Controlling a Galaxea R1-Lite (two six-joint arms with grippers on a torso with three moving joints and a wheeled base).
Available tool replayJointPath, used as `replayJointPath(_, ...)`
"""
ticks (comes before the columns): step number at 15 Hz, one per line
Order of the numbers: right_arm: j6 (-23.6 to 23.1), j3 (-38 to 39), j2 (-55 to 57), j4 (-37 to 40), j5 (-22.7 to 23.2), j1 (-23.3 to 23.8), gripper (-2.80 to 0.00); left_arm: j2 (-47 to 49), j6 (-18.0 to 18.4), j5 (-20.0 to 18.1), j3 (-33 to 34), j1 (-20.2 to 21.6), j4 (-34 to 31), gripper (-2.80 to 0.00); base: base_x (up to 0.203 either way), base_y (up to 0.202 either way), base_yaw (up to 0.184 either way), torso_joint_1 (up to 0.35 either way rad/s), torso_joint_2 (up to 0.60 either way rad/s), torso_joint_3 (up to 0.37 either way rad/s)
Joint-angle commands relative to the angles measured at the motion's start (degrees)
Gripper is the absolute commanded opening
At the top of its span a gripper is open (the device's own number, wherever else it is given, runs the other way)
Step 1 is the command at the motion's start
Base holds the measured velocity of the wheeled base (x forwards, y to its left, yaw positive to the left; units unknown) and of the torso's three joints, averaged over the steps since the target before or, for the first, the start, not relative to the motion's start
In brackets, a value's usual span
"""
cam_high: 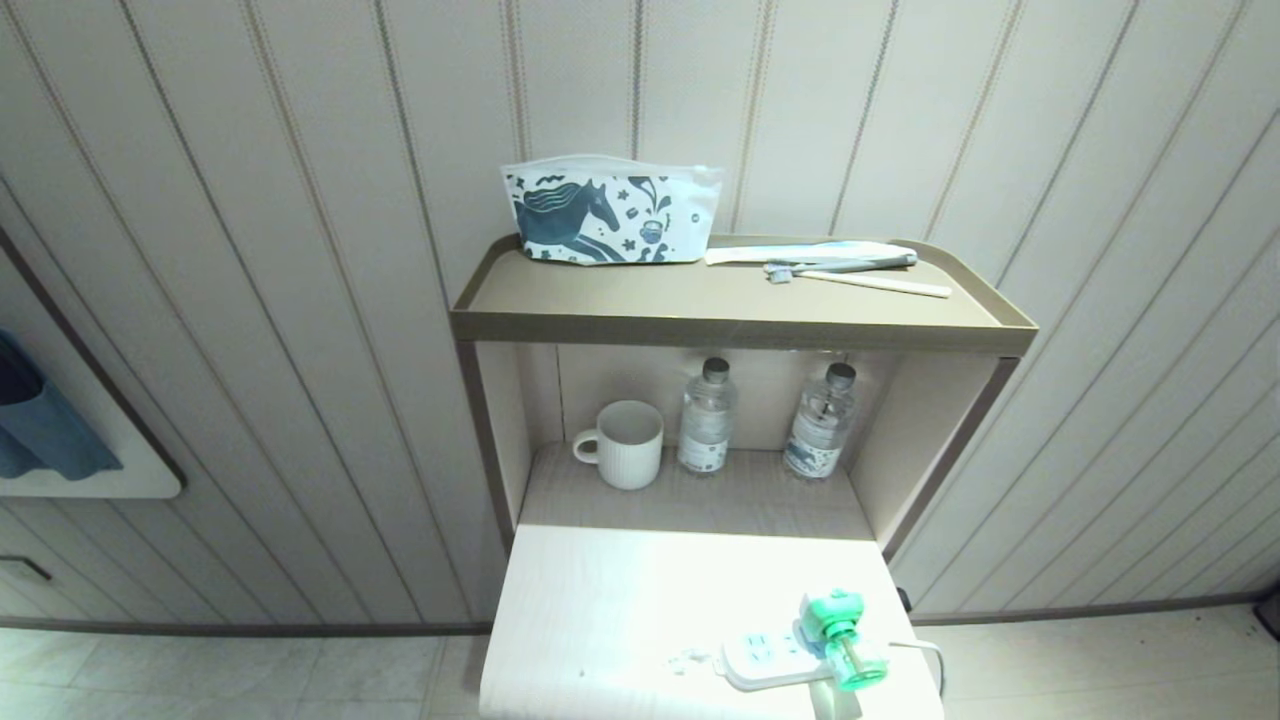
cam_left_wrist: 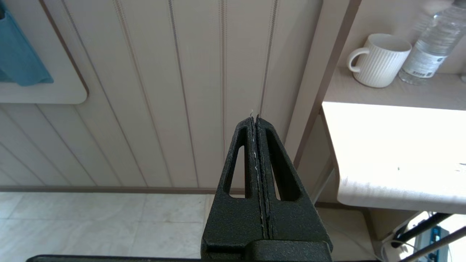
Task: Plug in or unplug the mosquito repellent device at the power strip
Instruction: Hold the socket with your left hand and unplug it with your right hand
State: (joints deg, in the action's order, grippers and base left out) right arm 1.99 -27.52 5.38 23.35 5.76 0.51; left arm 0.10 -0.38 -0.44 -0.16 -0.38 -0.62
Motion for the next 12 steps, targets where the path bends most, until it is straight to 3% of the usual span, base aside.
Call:
replayJointPath(1, 0.49, -10.65, 15.54, 0.03, 0.95, 0.11, -2.80, -0.01, 0.14, 0.00, -0.02, 0.03, 0.02, -2.80, 0.000, 0.000, 0.000, 0.000, 0.00, 0.000)
replayJointPath(5, 0.61, -32.20, 39.15, 1.94, 2.11, -0.24, -2.80, -0.01, 1.08, 0.09, -0.02, 0.03, 0.18, -2.80, 0.000, 0.000, 0.000, 0.000, 0.00, 0.000)
replayJointPath(8, 0.34, -45.24, 54.30, 15.97, 2.47, -4.42, -2.80, -0.01, 1.08, 0.09, -0.02, 0.03, 0.18, -2.80, 0.000, 0.000, 0.000, 0.000, 0.00, 0.000)
replayJointPath(10, -0.35, -48.26, 61.44, 30.45, 2.25, -13.13, -2.80, -0.01, 0.99, 0.09, -0.02, -0.01, 0.18, -2.80, 0.000, 0.000, 0.000, 0.000, 0.00, 0.000)
replayJointPath(12, -1.10, -48.60, 67.64, 38.64, 2.06, -17.75, -2.80, -0.01, 0.99, 0.09, -0.02, 0.03, 0.18, -2.80, 0.000, 0.000, 0.000, 0.000, 0.00, 0.000)
